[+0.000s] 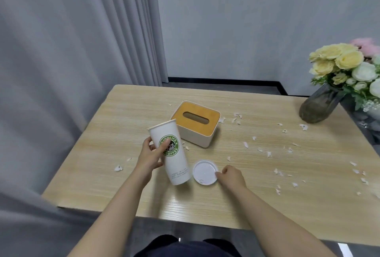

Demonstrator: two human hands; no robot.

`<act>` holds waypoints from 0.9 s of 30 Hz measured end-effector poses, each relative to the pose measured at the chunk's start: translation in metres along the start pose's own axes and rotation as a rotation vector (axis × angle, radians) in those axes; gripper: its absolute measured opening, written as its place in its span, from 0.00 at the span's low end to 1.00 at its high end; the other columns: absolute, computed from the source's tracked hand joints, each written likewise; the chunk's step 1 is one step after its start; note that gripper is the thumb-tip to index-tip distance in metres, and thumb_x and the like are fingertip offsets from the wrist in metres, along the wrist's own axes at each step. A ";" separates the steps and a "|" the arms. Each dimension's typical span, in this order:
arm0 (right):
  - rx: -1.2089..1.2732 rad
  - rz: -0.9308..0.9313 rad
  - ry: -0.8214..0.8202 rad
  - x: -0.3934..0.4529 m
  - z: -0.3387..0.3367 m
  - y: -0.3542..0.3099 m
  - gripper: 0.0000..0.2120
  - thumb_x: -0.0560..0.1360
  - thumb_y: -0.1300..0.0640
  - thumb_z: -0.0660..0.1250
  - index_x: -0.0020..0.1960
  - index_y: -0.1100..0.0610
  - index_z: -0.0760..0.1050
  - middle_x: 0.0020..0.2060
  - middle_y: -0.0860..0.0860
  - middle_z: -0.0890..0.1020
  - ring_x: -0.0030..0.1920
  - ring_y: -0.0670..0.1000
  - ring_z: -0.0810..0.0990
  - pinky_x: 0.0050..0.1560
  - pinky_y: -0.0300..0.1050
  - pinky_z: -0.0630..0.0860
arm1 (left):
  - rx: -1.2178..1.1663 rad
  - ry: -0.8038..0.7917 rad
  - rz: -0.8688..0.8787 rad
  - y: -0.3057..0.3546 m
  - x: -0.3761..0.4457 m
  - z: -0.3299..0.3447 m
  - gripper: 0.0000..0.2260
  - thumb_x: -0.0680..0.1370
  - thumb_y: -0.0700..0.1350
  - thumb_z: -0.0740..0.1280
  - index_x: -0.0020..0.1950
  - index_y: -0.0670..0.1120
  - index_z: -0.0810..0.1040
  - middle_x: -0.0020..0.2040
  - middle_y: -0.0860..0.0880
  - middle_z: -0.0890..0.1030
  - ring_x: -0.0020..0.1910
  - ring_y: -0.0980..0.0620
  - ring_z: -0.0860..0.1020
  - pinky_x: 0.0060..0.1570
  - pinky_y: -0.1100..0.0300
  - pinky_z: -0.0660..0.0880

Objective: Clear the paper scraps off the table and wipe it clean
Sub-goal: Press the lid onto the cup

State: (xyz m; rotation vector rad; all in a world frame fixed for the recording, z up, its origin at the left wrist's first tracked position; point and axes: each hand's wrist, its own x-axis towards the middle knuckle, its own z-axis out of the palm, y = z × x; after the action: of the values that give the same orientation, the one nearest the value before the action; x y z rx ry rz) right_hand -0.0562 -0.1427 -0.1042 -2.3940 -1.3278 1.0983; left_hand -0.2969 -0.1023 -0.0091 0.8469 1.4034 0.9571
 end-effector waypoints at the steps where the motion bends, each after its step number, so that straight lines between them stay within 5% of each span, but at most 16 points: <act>1: -0.015 0.022 -0.010 -0.002 0.005 0.001 0.13 0.75 0.48 0.65 0.50 0.58 0.71 0.52 0.54 0.79 0.48 0.53 0.75 0.43 0.42 0.68 | 0.001 -0.001 -0.005 -0.002 0.000 -0.004 0.27 0.73 0.49 0.70 0.69 0.46 0.64 0.60 0.44 0.77 0.51 0.53 0.78 0.37 0.57 0.76; 4: -0.015 0.088 -0.011 -0.004 0.017 0.001 0.15 0.75 0.49 0.64 0.53 0.59 0.71 0.52 0.54 0.78 0.51 0.55 0.76 0.42 0.42 0.67 | 0.013 -0.019 -0.013 -0.007 0.000 -0.013 0.27 0.73 0.49 0.71 0.69 0.47 0.64 0.60 0.45 0.76 0.51 0.53 0.78 0.36 0.59 0.76; 8: 0.024 0.122 0.015 -0.005 0.023 -0.005 0.07 0.75 0.55 0.62 0.46 0.59 0.69 0.45 0.55 0.77 0.43 0.54 0.74 0.31 0.41 0.64 | 0.055 -0.064 -0.016 -0.010 0.001 -0.018 0.28 0.72 0.49 0.71 0.69 0.47 0.64 0.60 0.45 0.76 0.51 0.54 0.79 0.36 0.60 0.76; 11: 0.110 0.132 0.074 -0.007 0.020 -0.010 0.05 0.74 0.56 0.63 0.45 0.59 0.71 0.46 0.55 0.79 0.45 0.55 0.76 0.37 0.42 0.67 | 0.079 -0.094 -0.021 -0.011 0.002 -0.017 0.29 0.72 0.49 0.72 0.70 0.48 0.64 0.60 0.45 0.76 0.51 0.54 0.79 0.37 0.60 0.77; 17: 0.225 0.010 0.192 -0.016 -0.011 -0.044 0.06 0.70 0.57 0.64 0.36 0.55 0.68 0.41 0.56 0.82 0.43 0.57 0.79 0.35 0.43 0.68 | 0.142 -0.159 -0.016 -0.011 0.005 -0.002 0.28 0.72 0.49 0.72 0.69 0.49 0.65 0.59 0.47 0.76 0.49 0.56 0.78 0.39 0.59 0.76; 27: 0.282 -0.224 0.294 -0.040 -0.088 -0.109 0.04 0.68 0.56 0.64 0.40 0.56 0.71 0.37 0.54 0.82 0.41 0.55 0.80 0.40 0.46 0.74 | 0.403 -0.282 0.192 0.008 0.010 0.016 0.31 0.70 0.49 0.75 0.69 0.50 0.64 0.56 0.51 0.73 0.55 0.51 0.75 0.52 0.58 0.72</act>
State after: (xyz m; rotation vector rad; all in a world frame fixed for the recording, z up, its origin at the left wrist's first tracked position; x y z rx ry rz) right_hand -0.0798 -0.0955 0.0314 -2.0503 -1.2130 0.7777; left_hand -0.2817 -0.0894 -0.0057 1.3828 1.3009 0.6689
